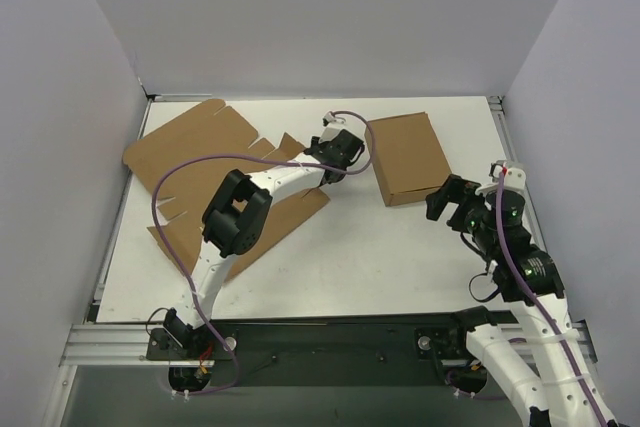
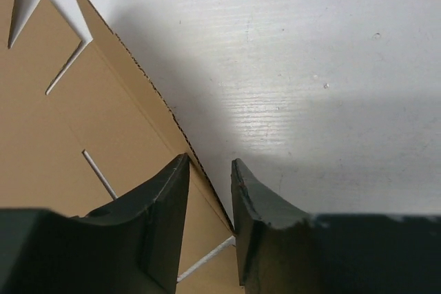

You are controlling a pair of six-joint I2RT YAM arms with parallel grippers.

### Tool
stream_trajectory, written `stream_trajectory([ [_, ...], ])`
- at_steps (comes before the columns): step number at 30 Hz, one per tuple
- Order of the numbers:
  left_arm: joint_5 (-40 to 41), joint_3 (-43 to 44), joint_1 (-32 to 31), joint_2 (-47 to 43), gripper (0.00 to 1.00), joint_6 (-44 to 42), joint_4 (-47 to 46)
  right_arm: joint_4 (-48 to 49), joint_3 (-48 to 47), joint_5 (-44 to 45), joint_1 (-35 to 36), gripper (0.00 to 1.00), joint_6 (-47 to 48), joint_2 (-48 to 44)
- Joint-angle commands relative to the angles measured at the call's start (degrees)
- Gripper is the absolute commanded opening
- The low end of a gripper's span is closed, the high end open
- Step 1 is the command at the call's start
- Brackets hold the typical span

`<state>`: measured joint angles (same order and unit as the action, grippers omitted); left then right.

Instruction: Fold the paper box

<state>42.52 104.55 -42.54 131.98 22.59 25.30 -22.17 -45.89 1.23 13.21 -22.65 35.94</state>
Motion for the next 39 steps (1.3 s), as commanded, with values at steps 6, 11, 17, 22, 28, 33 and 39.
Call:
stream_trajectory([
  [6,-4.1,0.1,-0.1,-5.9,0.24,1.2,1.5,0.6,-1.8,-3.7,0.8,0.91,1.9,1.5],
  [11,-5.2,0.0,-0.2,-8.7,0.15,1.2,4.1,0.8,-2.1,-5.2,1.7,0.9,3.4,1.8],
  [17,-8.3,1.1,-0.4,-14.5,0.12,0.8,6.8,1.0,-3.3,-5.4,4.7,0.9,3.1,2.9],
  [22,-11.9,5.3,-0.2,-20.4,0.12,0.0,9.0,5.7,-2.9,-2.6,12.9,0.88,-4.7,5.0],
  [28,-15.8,8.4,1.7,-23.9,0.12,1.3,10.8,11.4,-3.9,16.4,30.9,0.86,-13.0,13.9],
  [33,-16.6,8.3,2.1,-25.9,0.12,1.9,11.0,22.7,-2.4,24.3,38.6,0.87,-18.3,22.8],
  [39,-16.7,7.3,2.2,-27.9,0.12,1.9,10.8,37.2,-2.5,27.9,47.2,0.87,-19.4,32.2],
])
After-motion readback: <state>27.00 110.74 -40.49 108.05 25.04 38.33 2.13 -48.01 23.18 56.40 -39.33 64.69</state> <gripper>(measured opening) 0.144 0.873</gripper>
